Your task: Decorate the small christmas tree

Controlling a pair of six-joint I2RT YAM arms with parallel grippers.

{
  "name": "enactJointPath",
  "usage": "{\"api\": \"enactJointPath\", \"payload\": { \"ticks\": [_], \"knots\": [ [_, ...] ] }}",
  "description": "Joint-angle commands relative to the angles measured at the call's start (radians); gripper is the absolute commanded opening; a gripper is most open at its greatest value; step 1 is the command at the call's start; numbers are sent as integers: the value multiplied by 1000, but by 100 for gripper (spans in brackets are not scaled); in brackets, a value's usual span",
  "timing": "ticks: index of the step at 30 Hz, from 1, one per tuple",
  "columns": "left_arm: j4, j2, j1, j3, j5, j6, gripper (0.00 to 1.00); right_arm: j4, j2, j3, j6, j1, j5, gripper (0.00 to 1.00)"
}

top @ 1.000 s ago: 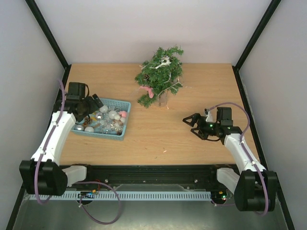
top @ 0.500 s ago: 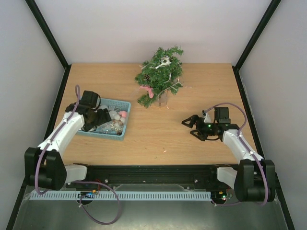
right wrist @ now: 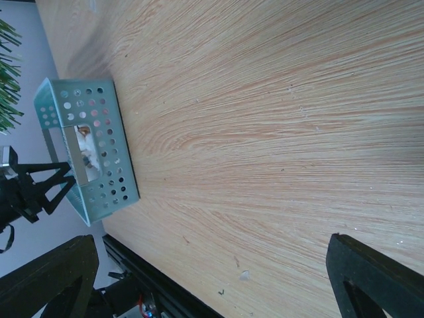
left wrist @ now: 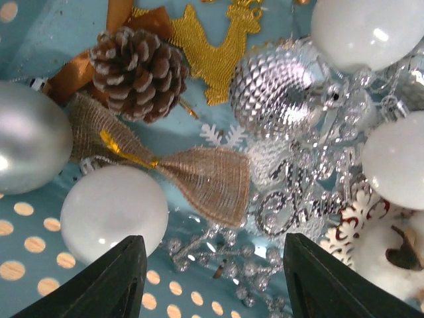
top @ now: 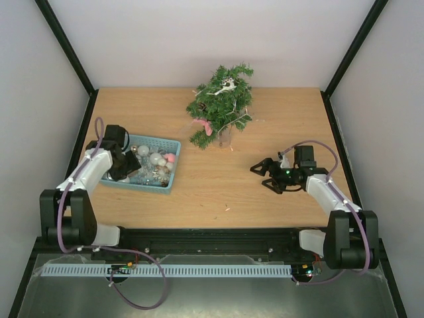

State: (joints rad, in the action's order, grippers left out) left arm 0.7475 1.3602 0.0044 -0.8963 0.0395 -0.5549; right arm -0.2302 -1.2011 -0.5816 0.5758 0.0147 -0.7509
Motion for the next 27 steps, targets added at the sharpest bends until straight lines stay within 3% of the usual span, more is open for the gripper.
{"api": "enactJointPath", "payload": {
  "ticks": [1, 11, 19, 27],
  "knots": [
    [9, 57, 26, -72, -37, 28, 58, -20, -18, -34, -9, 7, -7, 96],
    [17, 139, 93, -127, -81, 60, 60, -12, -25, -32, -8, 10, -8, 96],
    [25, 121, -59, -209, 9, 30, 57, -6, -47, -42, -8, 10, -16, 95],
    [-4, 94, -213, -135, 61, 49, 45, -19, -48, -44, -16, 10, -12, 95]
  ]
}}
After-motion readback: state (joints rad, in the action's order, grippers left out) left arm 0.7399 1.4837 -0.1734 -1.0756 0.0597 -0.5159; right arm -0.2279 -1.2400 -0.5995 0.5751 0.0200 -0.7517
